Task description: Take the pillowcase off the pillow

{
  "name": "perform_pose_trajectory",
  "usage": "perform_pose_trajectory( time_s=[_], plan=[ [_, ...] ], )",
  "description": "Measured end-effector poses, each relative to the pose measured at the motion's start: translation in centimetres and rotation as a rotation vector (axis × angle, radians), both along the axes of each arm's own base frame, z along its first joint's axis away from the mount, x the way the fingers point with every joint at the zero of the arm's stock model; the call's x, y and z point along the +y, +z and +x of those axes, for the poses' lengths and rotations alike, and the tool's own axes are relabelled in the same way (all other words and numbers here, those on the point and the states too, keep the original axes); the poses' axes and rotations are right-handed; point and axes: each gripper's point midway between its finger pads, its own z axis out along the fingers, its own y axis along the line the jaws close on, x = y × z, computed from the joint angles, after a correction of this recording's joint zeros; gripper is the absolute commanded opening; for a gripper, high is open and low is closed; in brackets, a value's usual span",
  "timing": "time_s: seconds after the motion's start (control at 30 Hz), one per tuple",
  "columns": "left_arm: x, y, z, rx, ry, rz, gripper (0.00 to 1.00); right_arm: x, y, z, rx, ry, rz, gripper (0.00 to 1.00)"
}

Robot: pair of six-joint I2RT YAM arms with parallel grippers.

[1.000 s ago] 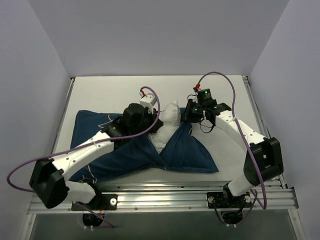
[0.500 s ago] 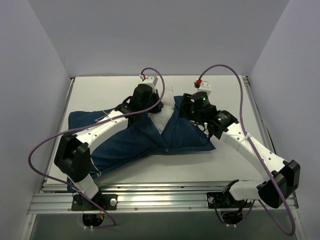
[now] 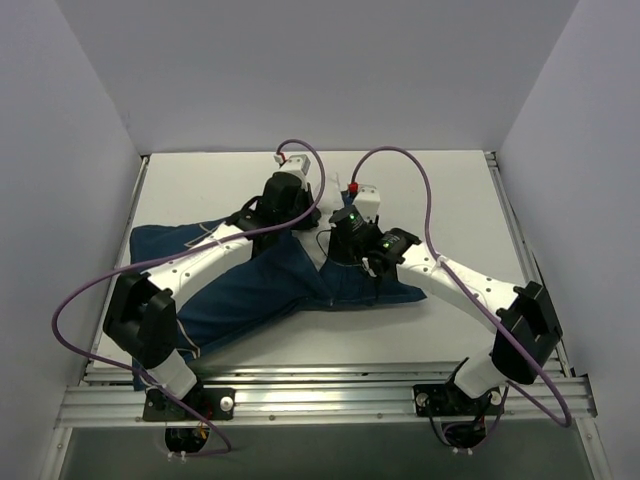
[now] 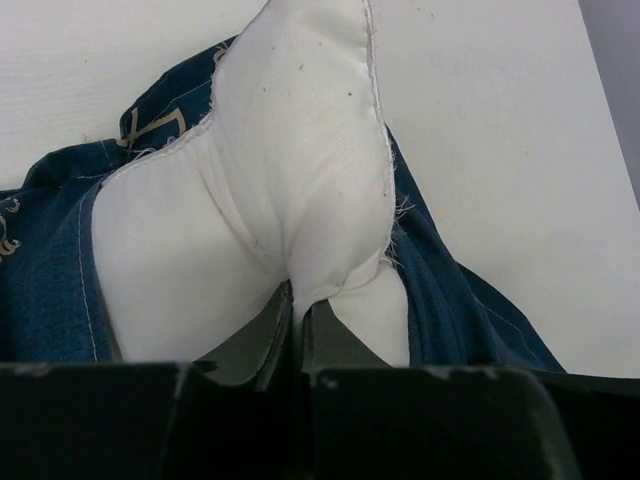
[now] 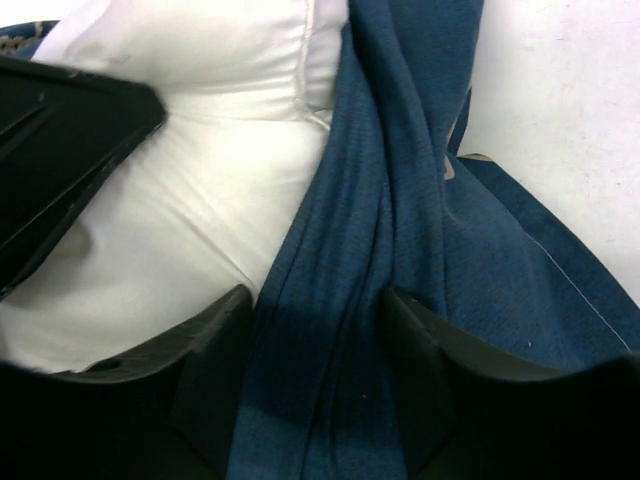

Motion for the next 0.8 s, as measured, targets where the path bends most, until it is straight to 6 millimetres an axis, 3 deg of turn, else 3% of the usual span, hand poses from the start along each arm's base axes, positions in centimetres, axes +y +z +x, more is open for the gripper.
perform_pose_trajectory(
  time_s=[0.13, 0.17, 0.23, 0.43, 0.6, 0.8],
  plan=[
    [0.8, -0.8, 0.1, 0.025, 0.022, -0.006, 0.04, -0.3, -0.8, 0.3, -0.011, -0.037, 0.007, 0.21],
    [1.0, -1.0, 0.2, 0.034, 0.027, -0.01, 0.03, -0.3, -1.0, 0.5, -0.015, -0.044, 0.017, 0.09],
    [1.4, -1.4, 0.3, 0.052, 0.033, -0.022, 0.02, -0.4, -1.6, 0.8, -0.022, -0.059, 0.042, 0.0],
    [2.3, -1.9, 0.6, 0.098, 0.036, -0.063, 0.02, -1.2, -2.1, 1.5, -0.019, -0.073, 0.191, 0.0],
    [4.6, -1.3, 1.4, 0.115, 0.06, -0.103, 0.02, -4.3, -3.4, 1.3, 0.035, -0.098, 0.25, 0.0],
    [5.4, -1.1, 1.4, 0.132, 0.057, -0.122, 0.02, -4.4, -3.1, 1.5, 0.054, -0.06, 0.329, 0.0]
  ],
)
